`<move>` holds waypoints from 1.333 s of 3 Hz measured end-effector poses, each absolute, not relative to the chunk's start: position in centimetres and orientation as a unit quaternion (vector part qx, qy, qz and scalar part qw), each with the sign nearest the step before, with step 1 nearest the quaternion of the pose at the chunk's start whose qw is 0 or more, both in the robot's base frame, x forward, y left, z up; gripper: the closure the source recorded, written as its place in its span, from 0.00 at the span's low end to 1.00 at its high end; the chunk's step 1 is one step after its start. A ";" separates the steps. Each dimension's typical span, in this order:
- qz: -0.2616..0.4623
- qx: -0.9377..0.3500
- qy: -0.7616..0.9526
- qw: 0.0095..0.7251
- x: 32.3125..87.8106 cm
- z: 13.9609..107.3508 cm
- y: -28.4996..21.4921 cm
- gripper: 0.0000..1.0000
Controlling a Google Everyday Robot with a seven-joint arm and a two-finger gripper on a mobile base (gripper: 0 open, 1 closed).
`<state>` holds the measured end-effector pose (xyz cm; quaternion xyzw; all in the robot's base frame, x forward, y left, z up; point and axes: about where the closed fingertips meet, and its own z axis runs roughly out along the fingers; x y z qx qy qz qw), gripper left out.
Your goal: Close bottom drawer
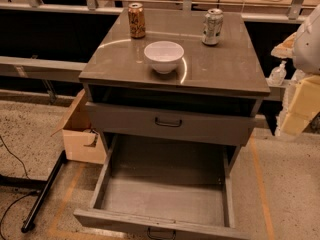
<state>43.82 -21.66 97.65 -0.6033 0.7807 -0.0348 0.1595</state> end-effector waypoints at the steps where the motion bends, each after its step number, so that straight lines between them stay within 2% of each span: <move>1: -0.035 -0.603 0.781 0.160 43.8 97.6 -21.7 0.00; 2: -0.036 -0.607 0.778 0.161 43.3 97.0 -21.4 0.19; 3: -0.022 -0.619 0.764 0.182 42.1 95.9 -20.8 0.42; 4: -0.022 -0.621 0.762 0.185 42.1 96.0 -20.7 0.42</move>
Offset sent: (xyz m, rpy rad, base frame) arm -0.0115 0.0045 -0.0211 -0.0007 0.0116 0.0201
